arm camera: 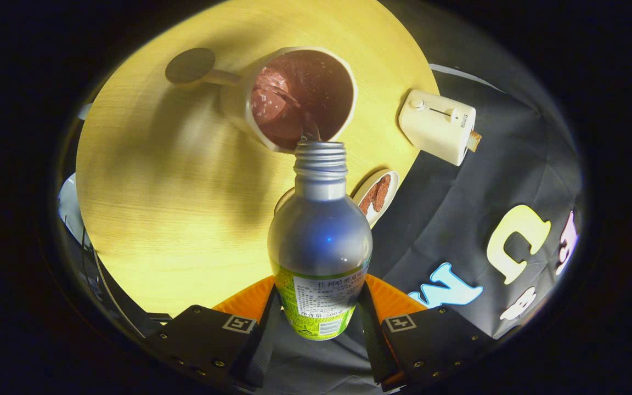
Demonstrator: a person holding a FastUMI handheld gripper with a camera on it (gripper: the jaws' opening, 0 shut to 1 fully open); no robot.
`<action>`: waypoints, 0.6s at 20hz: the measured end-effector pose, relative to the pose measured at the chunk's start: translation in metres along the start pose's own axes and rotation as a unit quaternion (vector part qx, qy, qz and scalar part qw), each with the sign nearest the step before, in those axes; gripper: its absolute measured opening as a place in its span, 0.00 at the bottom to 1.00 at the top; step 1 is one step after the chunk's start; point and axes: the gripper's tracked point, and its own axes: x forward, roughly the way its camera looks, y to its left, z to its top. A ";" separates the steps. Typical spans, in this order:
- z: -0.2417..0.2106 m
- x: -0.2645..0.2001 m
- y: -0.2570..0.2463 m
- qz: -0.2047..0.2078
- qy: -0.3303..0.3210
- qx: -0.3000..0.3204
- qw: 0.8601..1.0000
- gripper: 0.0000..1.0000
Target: Take the bottle from table, then pour the juice into the cup, finally place the bottle on the coaster
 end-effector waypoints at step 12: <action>0.005 -0.006 -0.006 0.006 0.013 -0.023 1.000 0.70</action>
